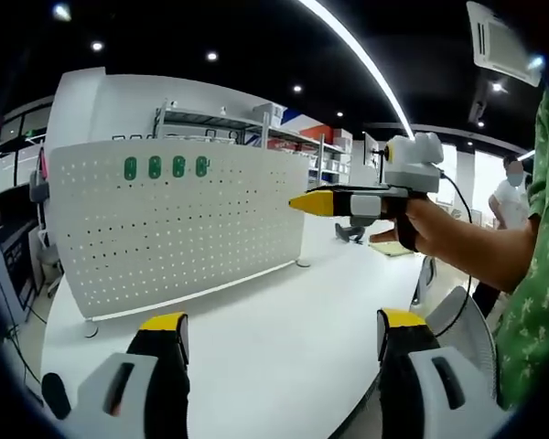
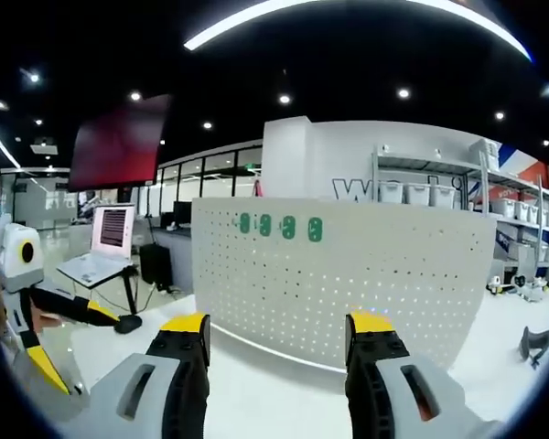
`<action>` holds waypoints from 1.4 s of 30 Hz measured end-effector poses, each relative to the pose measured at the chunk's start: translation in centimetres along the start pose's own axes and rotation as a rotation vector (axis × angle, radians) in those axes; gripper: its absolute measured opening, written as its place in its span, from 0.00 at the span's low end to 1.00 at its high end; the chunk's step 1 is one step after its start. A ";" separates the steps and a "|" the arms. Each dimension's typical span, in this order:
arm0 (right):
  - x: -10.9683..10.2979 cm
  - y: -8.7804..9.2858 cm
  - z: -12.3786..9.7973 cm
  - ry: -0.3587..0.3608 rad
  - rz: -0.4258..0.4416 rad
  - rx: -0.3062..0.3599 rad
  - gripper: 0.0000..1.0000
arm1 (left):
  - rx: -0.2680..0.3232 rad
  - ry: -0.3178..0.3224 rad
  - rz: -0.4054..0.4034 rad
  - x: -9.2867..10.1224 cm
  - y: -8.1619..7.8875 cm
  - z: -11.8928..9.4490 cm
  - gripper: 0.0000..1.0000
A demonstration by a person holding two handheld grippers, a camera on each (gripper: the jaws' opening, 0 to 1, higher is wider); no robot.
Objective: Insert the hook assembly into the mounting plate slot until the hook locks in place.
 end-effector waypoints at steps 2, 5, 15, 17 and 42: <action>-0.1 0.4 -0.7 -0.007 0.009 -0.008 0.61 | 0.011 -0.013 -0.001 0.0 -0.1 -0.2 0.87; -0.1 1.1 -2.2 -0.011 0.007 -0.011 0.60 | 0.023 -0.033 -0.006 0.1 -0.1 -0.6 0.87; 0.4 3.1 -6.0 -0.007 0.008 -0.018 0.60 | 0.074 -0.171 0.011 -0.2 0.3 -2.3 0.90; 0.4 3.5 -6.6 -0.009 0.008 -0.016 0.61 | 0.089 -0.197 0.010 -0.4 0.1 -2.6 0.90; -0.2 3.5 -7.3 0.011 -0.011 0.070 1.00 | 0.216 -0.364 0.009 -2.5 -1.3 -4.4 1.00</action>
Point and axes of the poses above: the point that each gripper's makers call its tool centre point, and the gripper's own axes: z roughly forward along the fingers, x roughly to its right, y roughly out of its underside, the point moved 1 cm from there along -z, roughly backward along the fingers, and after that the axes turned 13 degrees about y, right-handed, at the moved point
